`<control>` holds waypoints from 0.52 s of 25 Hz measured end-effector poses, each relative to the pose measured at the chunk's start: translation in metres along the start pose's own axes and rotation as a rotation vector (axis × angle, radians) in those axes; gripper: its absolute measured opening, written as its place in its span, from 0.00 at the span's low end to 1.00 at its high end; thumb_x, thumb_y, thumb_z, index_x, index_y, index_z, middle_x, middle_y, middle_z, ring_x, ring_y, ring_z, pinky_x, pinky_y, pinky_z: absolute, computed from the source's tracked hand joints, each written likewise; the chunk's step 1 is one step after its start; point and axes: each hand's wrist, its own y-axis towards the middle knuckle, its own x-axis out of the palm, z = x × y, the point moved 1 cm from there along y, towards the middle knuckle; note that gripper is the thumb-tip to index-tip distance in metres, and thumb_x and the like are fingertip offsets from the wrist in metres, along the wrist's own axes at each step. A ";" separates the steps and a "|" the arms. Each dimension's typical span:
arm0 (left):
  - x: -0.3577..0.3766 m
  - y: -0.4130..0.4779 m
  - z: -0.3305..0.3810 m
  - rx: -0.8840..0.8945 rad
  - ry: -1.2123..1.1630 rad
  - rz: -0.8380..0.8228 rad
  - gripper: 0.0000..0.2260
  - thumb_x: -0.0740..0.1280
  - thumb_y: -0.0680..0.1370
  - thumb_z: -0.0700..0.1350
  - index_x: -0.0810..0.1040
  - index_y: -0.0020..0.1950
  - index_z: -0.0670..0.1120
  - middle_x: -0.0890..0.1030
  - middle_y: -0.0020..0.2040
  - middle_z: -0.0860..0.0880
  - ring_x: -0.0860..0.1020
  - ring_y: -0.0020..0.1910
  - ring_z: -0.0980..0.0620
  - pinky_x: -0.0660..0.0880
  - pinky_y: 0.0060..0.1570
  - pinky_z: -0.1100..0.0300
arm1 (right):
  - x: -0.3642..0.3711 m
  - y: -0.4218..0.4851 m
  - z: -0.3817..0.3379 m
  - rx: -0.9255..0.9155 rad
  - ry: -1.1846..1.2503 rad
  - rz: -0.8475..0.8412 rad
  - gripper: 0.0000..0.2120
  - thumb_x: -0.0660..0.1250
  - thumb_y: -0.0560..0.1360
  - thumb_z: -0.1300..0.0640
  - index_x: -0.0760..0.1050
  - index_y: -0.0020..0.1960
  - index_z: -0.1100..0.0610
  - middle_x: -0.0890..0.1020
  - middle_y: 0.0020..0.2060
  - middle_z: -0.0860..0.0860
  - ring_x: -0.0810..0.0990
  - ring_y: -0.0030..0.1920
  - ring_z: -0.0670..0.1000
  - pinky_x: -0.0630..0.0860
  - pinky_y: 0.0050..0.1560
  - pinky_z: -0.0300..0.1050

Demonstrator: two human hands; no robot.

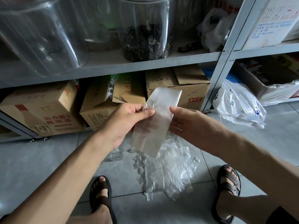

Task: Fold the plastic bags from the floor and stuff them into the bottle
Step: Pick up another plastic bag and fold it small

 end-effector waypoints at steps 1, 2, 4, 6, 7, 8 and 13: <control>0.001 0.000 -0.001 0.002 -0.016 0.011 0.05 0.70 0.77 0.40 0.84 0.44 0.43 0.86 0.39 0.46 0.82 0.35 0.56 0.78 0.33 0.65 | 0.000 0.001 0.001 0.004 0.012 0.015 0.24 0.74 0.71 0.53 0.78 0.63 0.65 0.81 0.57 0.59 0.80 0.56 0.54 0.74 0.65 0.49; 0.002 -0.001 -0.001 0.005 -0.036 0.020 0.05 0.69 0.78 0.40 0.84 0.43 0.44 0.85 0.39 0.47 0.82 0.34 0.56 0.78 0.32 0.65 | 0.002 0.001 0.001 0.010 0.031 0.027 0.25 0.75 0.69 0.53 0.78 0.62 0.64 0.81 0.56 0.58 0.80 0.54 0.53 0.75 0.64 0.48; 0.003 -0.003 0.000 0.011 -0.054 0.026 0.05 0.69 0.78 0.40 0.85 0.44 0.44 0.85 0.39 0.47 0.81 0.35 0.56 0.78 0.33 0.65 | 0.004 0.001 0.001 0.001 0.070 0.026 0.22 0.74 0.70 0.55 0.78 0.60 0.65 0.80 0.53 0.58 0.80 0.52 0.53 0.77 0.61 0.48; 0.003 -0.004 0.000 0.013 -0.026 0.030 0.05 0.69 0.78 0.40 0.85 0.46 0.42 0.85 0.41 0.46 0.81 0.37 0.56 0.78 0.35 0.66 | 0.006 0.000 0.000 -0.050 0.035 0.060 0.14 0.72 0.71 0.61 0.80 0.55 0.65 0.83 0.49 0.56 0.83 0.50 0.53 0.79 0.58 0.48; 0.003 -0.005 -0.001 0.014 0.002 0.028 0.05 0.69 0.78 0.40 0.85 0.48 0.41 0.86 0.43 0.44 0.82 0.38 0.55 0.79 0.37 0.66 | 0.007 0.000 -0.002 -0.085 -0.014 0.095 0.12 0.71 0.71 0.63 0.81 0.54 0.64 0.85 0.49 0.57 0.84 0.48 0.53 0.81 0.56 0.47; 0.002 -0.005 0.000 0.014 0.030 0.018 0.06 0.69 0.78 0.40 0.85 0.50 0.39 0.86 0.45 0.43 0.82 0.40 0.54 0.78 0.39 0.66 | 0.007 0.000 -0.004 -0.122 -0.080 0.132 0.13 0.70 0.71 0.66 0.80 0.55 0.65 0.85 0.50 0.58 0.85 0.48 0.54 0.82 0.53 0.47; -0.006 -0.006 0.005 -0.041 0.045 -0.049 0.09 0.69 0.77 0.41 0.84 0.53 0.38 0.86 0.49 0.40 0.83 0.44 0.49 0.80 0.50 0.56 | 0.005 -0.003 -0.011 -0.195 -0.269 0.220 0.13 0.70 0.72 0.72 0.78 0.57 0.69 0.85 0.48 0.60 0.85 0.43 0.52 0.81 0.44 0.40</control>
